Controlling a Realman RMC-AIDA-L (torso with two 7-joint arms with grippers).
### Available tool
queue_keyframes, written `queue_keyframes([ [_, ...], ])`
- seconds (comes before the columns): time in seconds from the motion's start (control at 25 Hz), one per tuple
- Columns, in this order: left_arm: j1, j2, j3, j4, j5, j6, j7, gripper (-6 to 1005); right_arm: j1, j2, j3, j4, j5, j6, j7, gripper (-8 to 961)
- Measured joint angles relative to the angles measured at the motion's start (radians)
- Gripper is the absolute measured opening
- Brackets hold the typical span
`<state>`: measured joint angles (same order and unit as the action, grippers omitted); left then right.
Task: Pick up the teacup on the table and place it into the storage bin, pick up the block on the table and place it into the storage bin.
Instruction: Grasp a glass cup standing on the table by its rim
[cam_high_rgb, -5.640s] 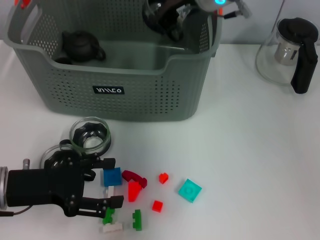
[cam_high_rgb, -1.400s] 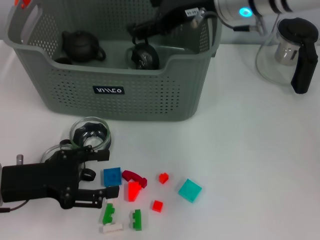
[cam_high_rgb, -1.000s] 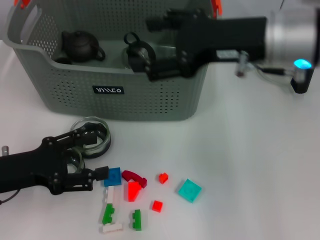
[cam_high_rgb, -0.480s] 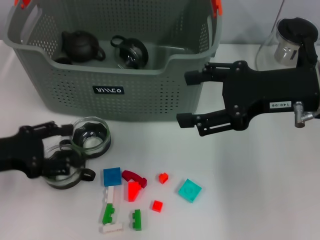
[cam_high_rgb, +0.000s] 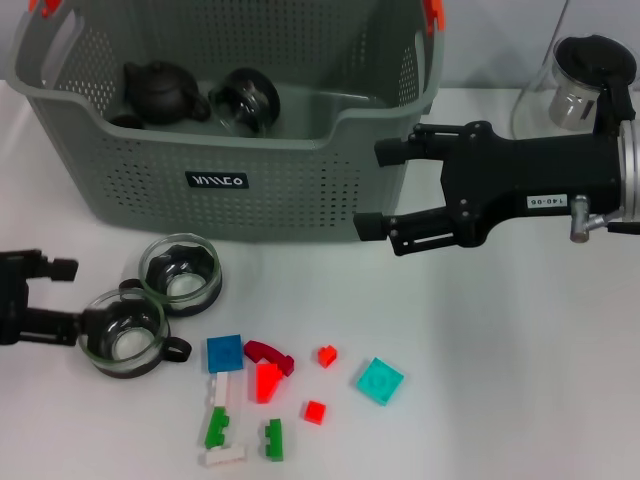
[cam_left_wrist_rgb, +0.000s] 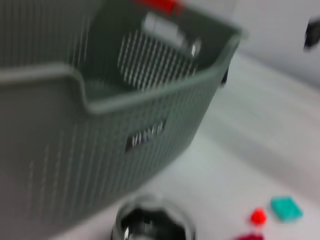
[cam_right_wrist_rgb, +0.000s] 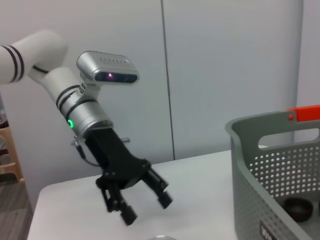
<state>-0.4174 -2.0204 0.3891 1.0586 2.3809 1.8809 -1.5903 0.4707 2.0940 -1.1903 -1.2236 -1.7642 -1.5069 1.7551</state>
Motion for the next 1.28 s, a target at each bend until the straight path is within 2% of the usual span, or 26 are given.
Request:
queue_keyframes([
  [0.28, -0.069, -0.039, 0.063, 0.079, 0.231, -0.064, -0.132, 933, 0.033, -0.002, 0.012, 0.049, -0.001, 0.013, -0.011, 947],
  [0.52, -0.119, -0.066, 0.098, 0.117, 0.311, -0.082, -0.233, 933, 0.055, -0.002, 0.025, 0.073, -0.001, 0.013, -0.011, 947],
  [0.88, -0.141, -0.059, 0.246, 0.171, 0.328, -0.076, -0.392, 932, 0.063, -0.006, 0.027, 0.113, -0.001, 0.042, -0.025, 946],
  [1.28, -0.180, -0.068, 0.367, 0.167, 0.396, -0.133, -0.575, 932, 0.076, -0.009, 0.028, 0.129, -0.006, 0.059, -0.026, 947],
])
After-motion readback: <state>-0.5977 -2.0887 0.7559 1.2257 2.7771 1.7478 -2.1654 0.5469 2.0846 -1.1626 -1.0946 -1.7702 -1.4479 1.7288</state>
